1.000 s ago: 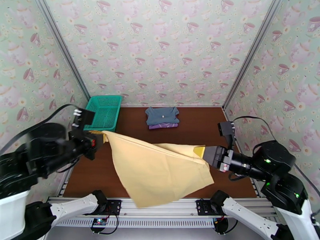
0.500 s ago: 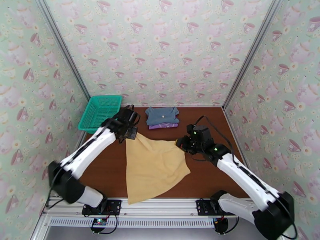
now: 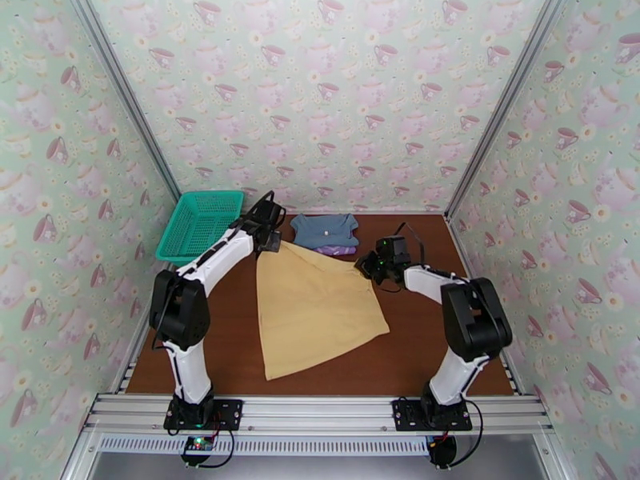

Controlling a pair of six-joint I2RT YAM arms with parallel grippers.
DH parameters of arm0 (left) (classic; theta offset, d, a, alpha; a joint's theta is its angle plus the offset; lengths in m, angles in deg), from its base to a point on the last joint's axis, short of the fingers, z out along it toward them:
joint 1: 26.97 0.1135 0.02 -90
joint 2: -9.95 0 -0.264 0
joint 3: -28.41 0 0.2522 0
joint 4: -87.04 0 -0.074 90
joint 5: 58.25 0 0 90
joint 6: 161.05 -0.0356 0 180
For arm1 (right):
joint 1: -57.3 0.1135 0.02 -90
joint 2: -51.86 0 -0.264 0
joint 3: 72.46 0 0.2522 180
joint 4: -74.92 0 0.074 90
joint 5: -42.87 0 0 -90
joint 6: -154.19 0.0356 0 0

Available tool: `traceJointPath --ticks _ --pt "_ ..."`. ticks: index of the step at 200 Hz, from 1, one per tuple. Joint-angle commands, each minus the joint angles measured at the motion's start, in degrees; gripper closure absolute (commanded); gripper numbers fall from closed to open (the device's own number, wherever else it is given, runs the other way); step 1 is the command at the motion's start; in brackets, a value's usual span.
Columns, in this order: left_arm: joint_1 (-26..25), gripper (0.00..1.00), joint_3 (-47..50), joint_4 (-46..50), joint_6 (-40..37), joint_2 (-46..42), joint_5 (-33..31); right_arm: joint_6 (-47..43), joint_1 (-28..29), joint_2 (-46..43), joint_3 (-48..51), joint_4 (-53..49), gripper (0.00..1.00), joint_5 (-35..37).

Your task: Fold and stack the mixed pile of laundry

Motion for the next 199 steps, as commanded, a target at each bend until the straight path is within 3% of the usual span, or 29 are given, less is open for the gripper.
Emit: traceJointPath --ticks 1,68,93,136,199 --pt "-0.6 1.00 -1.3 1.3 -0.8 -1.2 2.0 -1.1 -0.5 -0.3 -3.2 3.1 1.00 -6.1" --pt "-6.5 1.00 21.4 2.7 6.3 -22.5 5.4 -15.9 -1.3 -9.9 -2.5 -18.2 1.00 -10.5" --pt "-10.0 1.00 28.2 2.7 9.2 -28.2 6.5 -18.6 -1.6 -13.0 1.3 -21.2 1.00 -11.6" --pt "-15.0 1.00 36.2 5.8 13.9 -36.3 5.5 -21.5 -2.3 -16.7 6.5 -24.2 1.00 -13.9" --pt "-18.8 1.00 42.2 12.6 17.4 -46.2 5.2 -30.6 -5.8 -22.2 7.3 -36.5 1.00 -13.9"
